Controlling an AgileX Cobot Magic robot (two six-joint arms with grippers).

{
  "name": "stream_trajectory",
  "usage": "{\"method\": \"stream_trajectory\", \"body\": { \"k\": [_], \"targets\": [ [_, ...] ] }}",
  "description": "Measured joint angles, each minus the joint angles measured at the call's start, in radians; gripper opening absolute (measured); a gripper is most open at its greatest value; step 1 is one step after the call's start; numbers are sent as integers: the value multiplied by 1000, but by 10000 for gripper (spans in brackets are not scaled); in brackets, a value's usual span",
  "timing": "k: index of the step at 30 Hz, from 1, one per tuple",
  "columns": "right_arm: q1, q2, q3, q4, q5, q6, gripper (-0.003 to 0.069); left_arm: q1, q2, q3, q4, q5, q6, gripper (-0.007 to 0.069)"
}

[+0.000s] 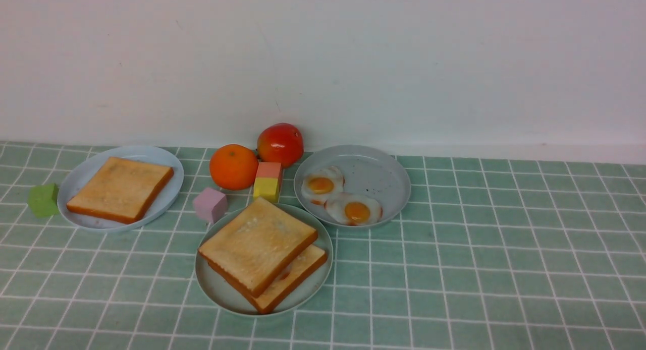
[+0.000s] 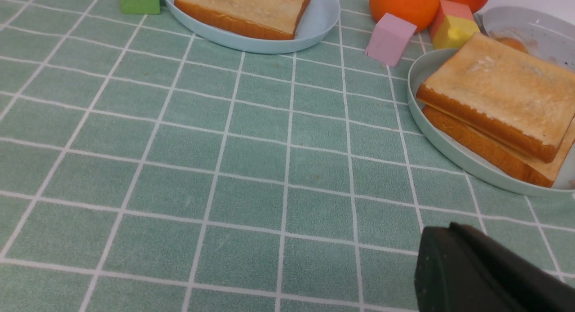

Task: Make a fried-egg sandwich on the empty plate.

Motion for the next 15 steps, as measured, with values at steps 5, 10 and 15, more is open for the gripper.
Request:
{"method": "stream_trajectory", "body": {
  "k": [5,10,15],
  "targets": [
    [0,0,0,0,0,0,41,0,0,0,0,1,0,-13],
    [0,0,0,0,0,0,46,0,0,0,0,2,0,-13],
    [0,0,0,0,0,0,54,0,0,0,0,2,0,-13]
  ]
}}
